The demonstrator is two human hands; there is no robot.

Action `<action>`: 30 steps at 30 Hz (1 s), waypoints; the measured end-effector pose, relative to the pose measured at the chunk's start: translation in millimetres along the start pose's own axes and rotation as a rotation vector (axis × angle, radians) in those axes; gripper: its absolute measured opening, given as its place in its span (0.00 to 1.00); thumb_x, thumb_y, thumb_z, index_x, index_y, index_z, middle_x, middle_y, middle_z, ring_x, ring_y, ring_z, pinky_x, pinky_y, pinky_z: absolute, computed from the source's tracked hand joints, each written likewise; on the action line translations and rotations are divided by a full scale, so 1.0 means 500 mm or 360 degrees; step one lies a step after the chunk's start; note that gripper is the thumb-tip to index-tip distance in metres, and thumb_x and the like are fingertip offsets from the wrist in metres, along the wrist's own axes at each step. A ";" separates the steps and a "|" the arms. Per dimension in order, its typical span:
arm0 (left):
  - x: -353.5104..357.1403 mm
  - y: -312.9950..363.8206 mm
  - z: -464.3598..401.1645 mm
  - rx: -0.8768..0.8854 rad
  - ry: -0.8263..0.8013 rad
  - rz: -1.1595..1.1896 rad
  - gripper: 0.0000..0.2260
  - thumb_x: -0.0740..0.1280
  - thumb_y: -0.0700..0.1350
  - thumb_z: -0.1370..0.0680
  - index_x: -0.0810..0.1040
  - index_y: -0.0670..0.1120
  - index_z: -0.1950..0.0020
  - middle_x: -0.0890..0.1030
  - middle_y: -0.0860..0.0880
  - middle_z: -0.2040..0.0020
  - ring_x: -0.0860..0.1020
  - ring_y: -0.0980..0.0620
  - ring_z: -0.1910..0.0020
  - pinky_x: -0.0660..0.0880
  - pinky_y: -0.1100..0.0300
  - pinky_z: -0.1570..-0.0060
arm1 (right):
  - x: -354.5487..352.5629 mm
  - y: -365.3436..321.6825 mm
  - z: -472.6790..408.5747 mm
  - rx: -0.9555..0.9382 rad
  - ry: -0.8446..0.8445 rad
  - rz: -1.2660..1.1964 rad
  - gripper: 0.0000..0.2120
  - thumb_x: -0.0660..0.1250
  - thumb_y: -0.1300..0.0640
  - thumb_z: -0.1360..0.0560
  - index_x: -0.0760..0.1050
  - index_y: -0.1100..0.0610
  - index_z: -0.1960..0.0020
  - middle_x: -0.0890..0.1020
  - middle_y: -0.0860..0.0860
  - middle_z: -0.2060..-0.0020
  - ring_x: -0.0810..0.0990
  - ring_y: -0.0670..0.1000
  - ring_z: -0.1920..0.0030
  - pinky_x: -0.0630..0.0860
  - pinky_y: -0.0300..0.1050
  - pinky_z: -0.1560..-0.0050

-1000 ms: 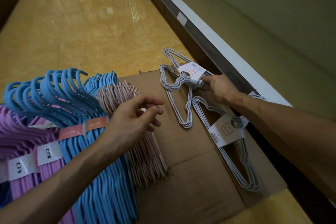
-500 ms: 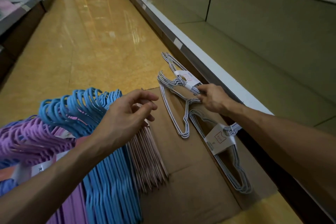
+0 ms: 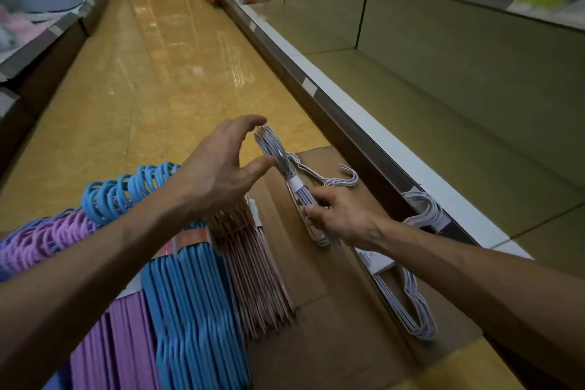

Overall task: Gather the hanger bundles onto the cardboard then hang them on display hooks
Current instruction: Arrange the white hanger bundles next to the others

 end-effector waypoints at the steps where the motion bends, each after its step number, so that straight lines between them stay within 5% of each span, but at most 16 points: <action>1: 0.001 0.001 -0.002 -0.0005 -0.0013 -0.0005 0.27 0.67 0.53 0.21 0.65 0.51 0.24 0.70 0.49 0.27 0.70 0.52 0.31 0.68 0.57 0.33 | 0.009 0.003 0.004 0.0021 -0.0031 -0.0066 0.07 0.64 0.61 0.19 0.79 0.53 0.47 0.79 0.52 0.60 0.78 0.49 0.57 0.79 0.48 0.51; 6: 0.005 0.005 -0.006 -0.0048 0.0029 -0.0081 0.25 0.69 0.55 0.23 0.70 0.50 0.27 0.75 0.49 0.31 0.73 0.53 0.34 0.66 0.63 0.40 | 0.040 0.027 0.018 0.0079 -0.0124 -0.0138 0.09 0.64 0.60 0.19 0.79 0.56 0.40 0.82 0.53 0.53 0.82 0.50 0.50 0.80 0.53 0.41; 10: 0.013 0.000 -0.010 -0.0085 -0.0068 -0.0112 0.25 0.68 0.55 0.22 0.70 0.49 0.27 0.76 0.49 0.30 0.73 0.51 0.32 0.67 0.61 0.38 | 0.055 0.043 0.012 0.0155 -0.0179 -0.0082 0.08 0.66 0.59 0.19 0.81 0.52 0.44 0.85 0.52 0.49 0.83 0.51 0.45 0.78 0.55 0.38; 23: 0.074 -0.073 -0.031 -0.0113 -0.0502 -0.0503 0.25 0.66 0.57 0.21 0.69 0.49 0.28 0.79 0.47 0.34 0.78 0.46 0.41 0.74 0.49 0.40 | 0.130 0.087 -0.016 0.0274 -0.0289 0.0164 0.15 0.64 0.57 0.19 0.77 0.55 0.32 0.82 0.51 0.41 0.80 0.52 0.40 0.76 0.51 0.35; 30: 0.088 -0.098 -0.017 -0.0192 -0.0570 -0.0411 0.24 0.66 0.53 0.21 0.68 0.47 0.27 0.77 0.45 0.34 0.77 0.46 0.41 0.75 0.55 0.45 | 0.148 0.098 -0.021 0.0248 -0.0309 0.0220 0.14 0.66 0.58 0.19 0.78 0.57 0.35 0.83 0.53 0.42 0.80 0.52 0.42 0.76 0.49 0.37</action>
Point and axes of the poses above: each hand's wrist, its own z-axis away from the middle knuckle, its own x-axis out of the palm, y = z × x, the point moved 3 cm from there along -z, towards the middle knuckle
